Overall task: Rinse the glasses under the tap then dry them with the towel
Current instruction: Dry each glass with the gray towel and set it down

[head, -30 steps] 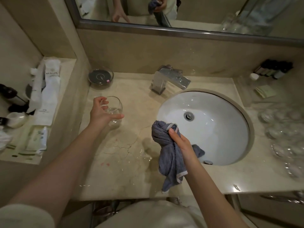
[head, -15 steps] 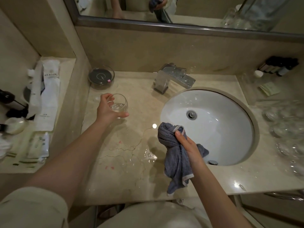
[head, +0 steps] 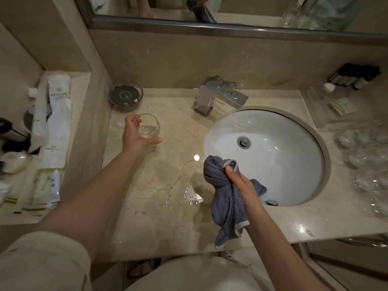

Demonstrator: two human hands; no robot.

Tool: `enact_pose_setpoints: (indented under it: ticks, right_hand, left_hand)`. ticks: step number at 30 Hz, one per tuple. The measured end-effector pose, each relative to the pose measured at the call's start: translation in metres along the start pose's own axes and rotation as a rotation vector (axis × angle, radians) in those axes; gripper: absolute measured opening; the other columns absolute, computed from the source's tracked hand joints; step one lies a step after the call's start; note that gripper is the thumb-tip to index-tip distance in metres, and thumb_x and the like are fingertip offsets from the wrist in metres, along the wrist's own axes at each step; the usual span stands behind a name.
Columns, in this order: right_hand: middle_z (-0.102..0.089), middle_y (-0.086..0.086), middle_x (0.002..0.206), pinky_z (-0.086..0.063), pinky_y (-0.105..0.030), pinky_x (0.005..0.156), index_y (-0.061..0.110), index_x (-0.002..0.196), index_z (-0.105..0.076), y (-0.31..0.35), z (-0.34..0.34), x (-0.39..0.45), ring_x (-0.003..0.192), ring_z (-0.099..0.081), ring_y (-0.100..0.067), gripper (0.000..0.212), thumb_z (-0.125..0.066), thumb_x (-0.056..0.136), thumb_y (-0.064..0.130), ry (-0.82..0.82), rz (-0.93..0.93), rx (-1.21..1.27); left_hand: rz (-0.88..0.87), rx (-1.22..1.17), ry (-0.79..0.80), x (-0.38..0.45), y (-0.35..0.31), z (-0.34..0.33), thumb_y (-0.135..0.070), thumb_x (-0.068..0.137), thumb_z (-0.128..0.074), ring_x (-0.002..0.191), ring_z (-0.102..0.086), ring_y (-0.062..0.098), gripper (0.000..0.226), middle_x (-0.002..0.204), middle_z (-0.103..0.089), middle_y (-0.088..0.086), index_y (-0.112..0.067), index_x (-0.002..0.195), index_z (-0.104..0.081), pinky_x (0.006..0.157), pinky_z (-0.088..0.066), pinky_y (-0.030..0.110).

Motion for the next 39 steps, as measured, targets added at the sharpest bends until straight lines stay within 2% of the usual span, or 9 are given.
enact_pose_setpoints:
  ticks: [6, 10, 16, 23, 27, 30, 33, 37, 39]
  right_hand:
    - [-0.074, -0.005, 0.077, -0.054, -0.02, 0.057, 0.006, 0.1, -0.067, -0.003, -0.001, 0.002, 0.067, -0.071, -0.014, 0.018, -0.055, 0.095, 0.018, 0.0, 0.02, -0.035]
    - [-0.074, -0.009, 0.086, -0.055, -0.021, 0.061, 0.006, 0.105, -0.067, -0.002, 0.002, 0.002, 0.074, -0.072, -0.016, 0.021, -0.056, 0.093, 0.02, 0.001, 0.015, -0.007]
    - [-0.072, -0.012, 0.092, -0.054, -0.022, 0.061, 0.001, 0.12, -0.062, -0.003, 0.009, 0.0, 0.077, -0.071, -0.018, 0.043, -0.06, 0.085, 0.026, -0.011, 0.007, 0.015]
    - [-0.073, -0.009, 0.089, -0.055, -0.022, 0.06, 0.008, 0.108, -0.066, -0.002, 0.017, 0.001, 0.074, -0.071, -0.017, 0.021, -0.055, 0.095, 0.02, -0.015, 0.02, 0.036]
    - [-0.073, -0.009, 0.087, -0.055, -0.021, 0.058, 0.008, 0.105, -0.066, -0.004, 0.02, 0.004, 0.071, -0.071, -0.016, 0.019, -0.054, 0.096, 0.02, -0.006, 0.023, 0.042]
    - [-0.072, -0.01, 0.092, -0.055, -0.02, 0.059, 0.007, 0.108, -0.065, -0.007, 0.021, 0.007, 0.073, -0.071, -0.016, 0.021, -0.053, 0.096, 0.02, 0.006, 0.019, 0.03]
    - [-0.072, -0.009, 0.088, -0.055, -0.02, 0.058, 0.008, 0.105, -0.065, -0.009, 0.025, 0.01, 0.071, -0.071, -0.015, 0.019, -0.054, 0.095, 0.02, 0.017, 0.02, 0.032]
    - [-0.072, -0.012, 0.094, -0.056, -0.023, 0.064, 0.008, 0.107, -0.066, -0.008, 0.035, 0.013, 0.079, -0.069, -0.019, 0.023, -0.055, 0.093, 0.022, 0.004, 0.028, 0.046]
    - [-0.072, -0.011, 0.094, -0.055, -0.025, 0.067, 0.009, 0.107, -0.067, -0.005, 0.045, 0.014, 0.079, -0.07, -0.02, 0.025, -0.058, 0.089, 0.024, -0.01, 0.033, 0.071]
  left_hand:
    - [0.015, 0.016, -0.002, 0.003, 0.001, -0.001, -0.013, 0.057, -0.093, 0.134, -0.043, 0.022, 0.104, 0.143, -0.047, 0.006, -0.016, 0.14, -0.032, 0.105, -0.033, 0.027]
    - [0.005, 0.059, 0.016, 0.003, -0.001, 0.002, -0.013, 0.059, -0.093, 0.133, -0.044, 0.023, 0.102, 0.143, -0.046, 0.007, -0.015, 0.141, -0.032, 0.101, -0.033, 0.025]
    - [-0.002, 0.056, -0.03, 0.002, 0.0, 0.006, -0.011, 0.059, -0.093, 0.133, -0.044, 0.023, 0.101, 0.143, -0.047, 0.008, -0.013, 0.14, -0.033, 0.105, -0.033, 0.026]
    - [0.007, 0.027, -0.043, 0.006, 0.004, 0.011, -0.009, 0.059, -0.092, 0.134, -0.043, 0.021, 0.101, 0.143, -0.046, 0.007, -0.014, 0.14, -0.033, 0.103, -0.032, 0.023]
    - [0.003, 0.03, -0.036, 0.007, 0.006, 0.011, -0.01, 0.059, -0.092, 0.134, -0.042, 0.021, 0.102, 0.144, -0.045, 0.007, -0.014, 0.141, -0.032, 0.105, -0.032, 0.025]
    - [0.001, 0.043, -0.022, 0.006, 0.003, 0.013, -0.01, 0.059, -0.092, 0.139, -0.036, 0.022, 0.107, 0.15, -0.036, 0.009, -0.015, 0.144, -0.028, 0.11, -0.03, 0.028]
    - [-0.058, 0.062, -0.059, -0.003, -0.01, 0.015, -0.015, 0.057, -0.094, 0.139, -0.032, 0.02, 0.111, 0.152, -0.031, 0.007, -0.018, 0.147, -0.028, 0.112, -0.028, 0.029]
    - [-0.282, 0.142, -0.138, -0.032, -0.039, 0.004, -0.017, 0.066, -0.089, 0.127, -0.038, 0.012, 0.085, 0.143, -0.038, 0.007, -0.011, 0.137, -0.044, 0.101, -0.026, 0.015]
    - [-0.324, 0.142, -0.117, -0.049, -0.049, -0.01, -0.018, 0.07, -0.087, 0.119, -0.039, 0.007, 0.071, 0.136, -0.043, 0.006, -0.01, 0.131, -0.05, 0.097, -0.028, 0.012]
Point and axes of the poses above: each hand's wrist, its own x-axis towards the middle knuckle, its own z-axis out of the back of the hand, y = z × x, the point moved 1 cm from there along x, towards the middle knuckle
